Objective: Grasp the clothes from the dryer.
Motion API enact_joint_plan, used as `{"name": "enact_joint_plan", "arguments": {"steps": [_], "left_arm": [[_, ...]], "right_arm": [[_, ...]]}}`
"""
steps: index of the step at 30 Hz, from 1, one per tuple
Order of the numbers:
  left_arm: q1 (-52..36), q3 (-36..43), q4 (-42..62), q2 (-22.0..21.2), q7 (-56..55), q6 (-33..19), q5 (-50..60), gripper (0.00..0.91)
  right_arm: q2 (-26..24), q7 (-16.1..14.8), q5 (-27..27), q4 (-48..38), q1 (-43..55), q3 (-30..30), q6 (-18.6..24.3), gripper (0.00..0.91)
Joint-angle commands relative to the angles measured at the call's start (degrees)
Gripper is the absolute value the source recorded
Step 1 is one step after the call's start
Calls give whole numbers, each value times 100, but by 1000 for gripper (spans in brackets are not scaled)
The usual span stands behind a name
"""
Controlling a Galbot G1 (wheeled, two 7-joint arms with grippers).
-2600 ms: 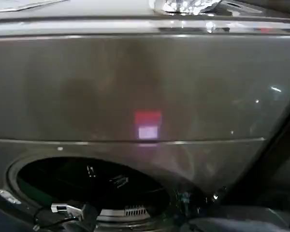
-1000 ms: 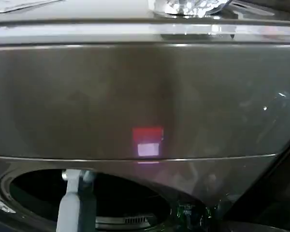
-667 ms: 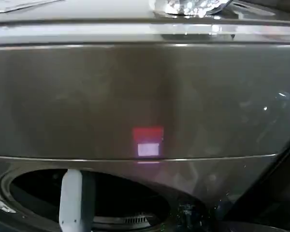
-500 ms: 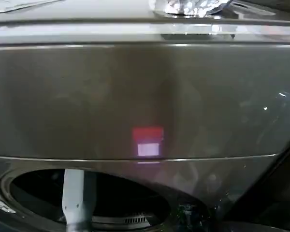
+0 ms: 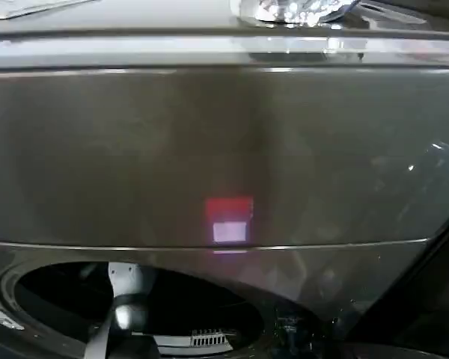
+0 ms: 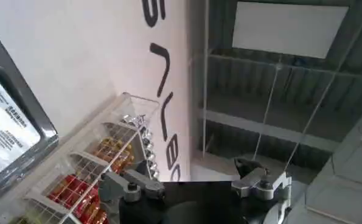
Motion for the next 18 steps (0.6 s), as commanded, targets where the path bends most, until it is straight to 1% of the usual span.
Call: {"name": "enact_joint_plan", "arguments": {"steps": [1,6,9,18], "left_arm": [[-312,195,1098,235,-257,14,-322,907],[-401,461,1488,388,-401,80,-537,907],[-383,631,1614,419,-456,281,-581,907],[-357,661,1693,468,-529,765,-418,907]], "right_arm": [[17,-5,7,42,18,-25,-10,907],[17,-5,9,83,37,-38,-27,907],[18,-7,11,96,42,-52,-35,907],[8,-10,11,87,31,-57,-29,907]]}}
